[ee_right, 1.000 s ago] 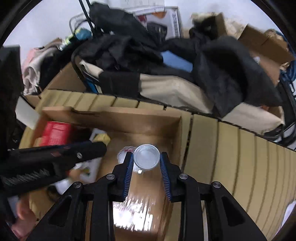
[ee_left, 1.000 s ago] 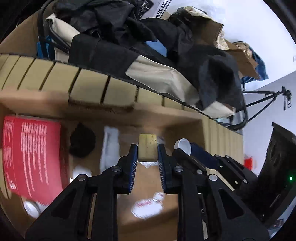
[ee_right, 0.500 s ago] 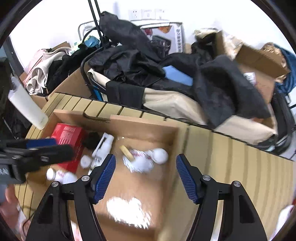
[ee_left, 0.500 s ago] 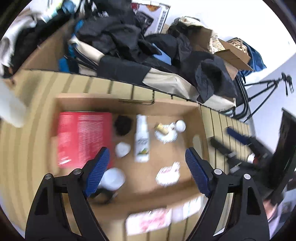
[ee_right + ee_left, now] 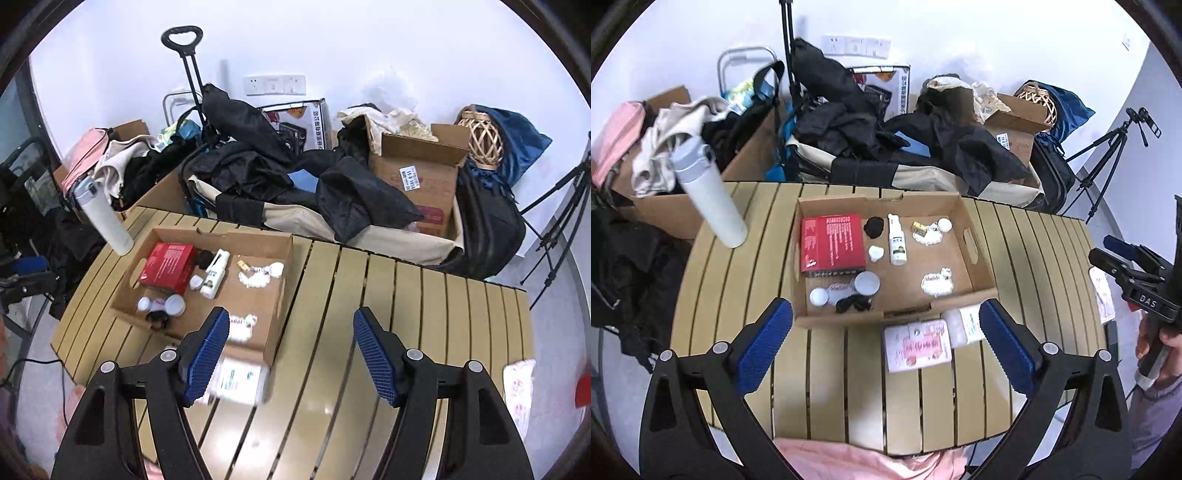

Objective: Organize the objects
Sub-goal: 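Pull both tools back from the tray toward the white tub, then grasp the white tub of wipes with the right tool and lift it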

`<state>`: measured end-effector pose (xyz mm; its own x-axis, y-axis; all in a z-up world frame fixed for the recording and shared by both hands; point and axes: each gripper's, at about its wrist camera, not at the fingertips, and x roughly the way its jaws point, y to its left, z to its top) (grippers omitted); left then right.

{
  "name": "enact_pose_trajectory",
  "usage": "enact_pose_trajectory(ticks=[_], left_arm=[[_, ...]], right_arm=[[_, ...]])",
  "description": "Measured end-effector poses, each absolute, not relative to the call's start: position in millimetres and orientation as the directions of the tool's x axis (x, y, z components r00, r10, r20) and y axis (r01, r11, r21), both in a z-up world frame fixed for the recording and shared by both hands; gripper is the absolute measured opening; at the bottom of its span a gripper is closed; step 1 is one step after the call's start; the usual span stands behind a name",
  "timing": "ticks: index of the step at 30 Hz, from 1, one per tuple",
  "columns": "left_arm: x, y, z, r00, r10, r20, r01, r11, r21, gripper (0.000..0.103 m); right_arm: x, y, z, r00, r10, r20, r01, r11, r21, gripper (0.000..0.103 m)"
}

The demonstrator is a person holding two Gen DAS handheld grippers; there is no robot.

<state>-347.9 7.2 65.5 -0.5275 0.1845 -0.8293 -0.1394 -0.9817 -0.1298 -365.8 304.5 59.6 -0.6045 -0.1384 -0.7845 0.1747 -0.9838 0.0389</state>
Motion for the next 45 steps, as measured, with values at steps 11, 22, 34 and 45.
enact_pose_trajectory(ticks=[11, 22, 34, 45], left_arm=[[-169, 30, -30, -0.609, 0.26, -0.749, -0.197, -0.965, -0.175, 0.101], [-289, 96, -83, -0.494, 0.437, -0.752, -0.254, -0.9, -0.356, 0.071], [-369, 115, -160, -0.405, 0.509, -0.759, -0.189, -0.859, -0.476, 0.027], [-272, 121, -148, -0.306, 0.548, -0.778, -0.27, -0.834, -0.481, 0.019]], right_arm=[[-175, 276, -45, -0.601, -0.247, -0.76, 0.26, -0.96, 0.106, 0.073], [-276, 282, -108, -0.528, -0.387, -0.756, 0.196, -0.922, 0.335, 0.072], [-369, 290, -169, -0.479, -0.464, -0.745, 0.073, -0.867, 0.493, 0.044], [-290, 299, -157, -0.419, -0.447, -0.79, 0.078, -0.885, 0.459, 0.027]])
